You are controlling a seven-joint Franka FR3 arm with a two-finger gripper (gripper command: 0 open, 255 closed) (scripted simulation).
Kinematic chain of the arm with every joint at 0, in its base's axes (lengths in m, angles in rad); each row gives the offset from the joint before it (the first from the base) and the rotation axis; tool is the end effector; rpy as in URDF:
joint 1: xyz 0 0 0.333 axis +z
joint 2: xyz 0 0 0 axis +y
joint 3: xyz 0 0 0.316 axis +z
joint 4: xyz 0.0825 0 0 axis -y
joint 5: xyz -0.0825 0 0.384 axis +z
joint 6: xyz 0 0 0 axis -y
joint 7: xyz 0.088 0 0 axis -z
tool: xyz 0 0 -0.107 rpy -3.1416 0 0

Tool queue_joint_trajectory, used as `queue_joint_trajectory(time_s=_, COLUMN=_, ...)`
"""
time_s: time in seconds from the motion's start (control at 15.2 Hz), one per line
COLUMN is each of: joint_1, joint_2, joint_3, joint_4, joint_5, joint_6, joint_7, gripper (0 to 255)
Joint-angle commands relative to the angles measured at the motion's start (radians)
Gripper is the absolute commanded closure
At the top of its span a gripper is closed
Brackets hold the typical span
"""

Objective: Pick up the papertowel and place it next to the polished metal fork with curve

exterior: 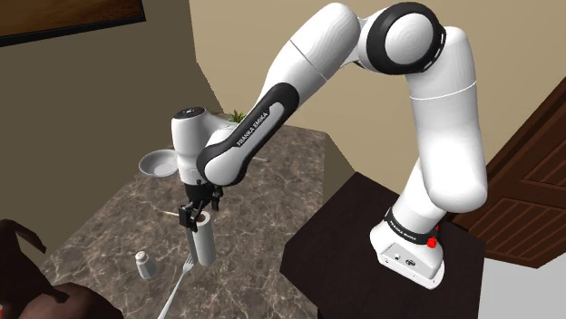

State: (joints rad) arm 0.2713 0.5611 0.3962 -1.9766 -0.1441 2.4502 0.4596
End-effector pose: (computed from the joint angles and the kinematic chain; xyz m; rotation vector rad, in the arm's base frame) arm 0.4812 0.3721 0.1976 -3.0296 -0.4121 0.1441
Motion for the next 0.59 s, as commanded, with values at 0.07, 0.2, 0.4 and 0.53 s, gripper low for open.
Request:
queue_joint_trajectory(time_s=0.07, joint_1=0.010, joint_2=0.031, joint_3=-0.010, joint_4=0.004, joint_5=-0.013, joint_6=0.027, joint_7=0.006, gripper=0)
queue_joint_trajectory(time_s=0.2, joint_1=0.016, joint_2=0.048, joint_3=-0.016, joint_4=0.005, joint_5=-0.019, joint_6=0.042, joint_7=0.010, gripper=0)
queue_joint_trajectory(time_s=0.4, joint_1=0.016, joint_2=0.048, joint_3=-0.016, joint_4=0.005, joint_5=-0.019, joint_6=0.042, joint_7=0.010, gripper=0)
queue_joint_trajectory(time_s=0.53, joint_1=0.016, joint_2=0.048, joint_3=-0.016, joint_4=0.005, joint_5=-0.019, joint_6=0.042, joint_7=0.010, gripper=0)
